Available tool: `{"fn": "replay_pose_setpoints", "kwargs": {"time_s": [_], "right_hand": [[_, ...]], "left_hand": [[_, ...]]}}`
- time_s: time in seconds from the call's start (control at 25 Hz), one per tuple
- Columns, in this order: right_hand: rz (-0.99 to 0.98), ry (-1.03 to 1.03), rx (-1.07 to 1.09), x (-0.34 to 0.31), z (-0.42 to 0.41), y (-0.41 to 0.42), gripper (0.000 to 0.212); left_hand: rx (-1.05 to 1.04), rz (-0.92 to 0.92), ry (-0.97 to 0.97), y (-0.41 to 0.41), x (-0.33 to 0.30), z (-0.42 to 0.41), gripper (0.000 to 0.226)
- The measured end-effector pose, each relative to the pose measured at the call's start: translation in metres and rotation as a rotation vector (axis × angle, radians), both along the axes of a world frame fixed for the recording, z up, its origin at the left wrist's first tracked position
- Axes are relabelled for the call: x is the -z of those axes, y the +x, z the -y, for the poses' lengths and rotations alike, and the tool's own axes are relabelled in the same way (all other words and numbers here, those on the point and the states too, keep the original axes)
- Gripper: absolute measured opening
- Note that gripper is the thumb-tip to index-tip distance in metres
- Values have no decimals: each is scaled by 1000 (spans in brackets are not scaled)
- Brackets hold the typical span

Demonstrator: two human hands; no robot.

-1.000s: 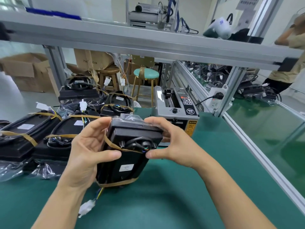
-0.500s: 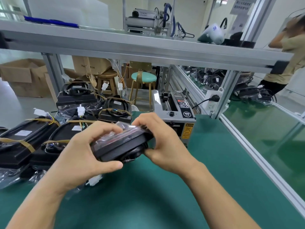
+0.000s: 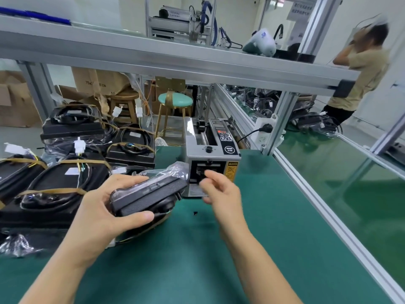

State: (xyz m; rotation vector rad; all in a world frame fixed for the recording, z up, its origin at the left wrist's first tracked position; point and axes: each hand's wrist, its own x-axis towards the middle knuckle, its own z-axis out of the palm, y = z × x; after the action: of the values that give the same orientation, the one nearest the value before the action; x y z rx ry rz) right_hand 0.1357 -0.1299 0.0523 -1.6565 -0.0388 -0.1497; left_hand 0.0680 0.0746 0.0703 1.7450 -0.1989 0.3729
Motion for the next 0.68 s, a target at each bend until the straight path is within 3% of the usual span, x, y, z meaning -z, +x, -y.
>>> {"fn": "replay_pose_setpoints", "kwargs": {"time_s": [0.08, 0.28, 0.56, 0.68], "right_hand": [[-110, -19, 224, 2, 11, 13, 10], [-123, -110, 337, -1, 5, 36, 29], [-229, -158, 429, -4, -3, 53, 29], [-277, -61, 461, -3, -10, 58, 28]], "left_hand": [[1, 8, -2, -2, -1, 3, 59], [-27, 36, 16, -3, -2, 9, 56], [-12, 49, 59, -2, -1, 13, 53], [-9, 58, 78, -3, -1, 14, 52]]}}
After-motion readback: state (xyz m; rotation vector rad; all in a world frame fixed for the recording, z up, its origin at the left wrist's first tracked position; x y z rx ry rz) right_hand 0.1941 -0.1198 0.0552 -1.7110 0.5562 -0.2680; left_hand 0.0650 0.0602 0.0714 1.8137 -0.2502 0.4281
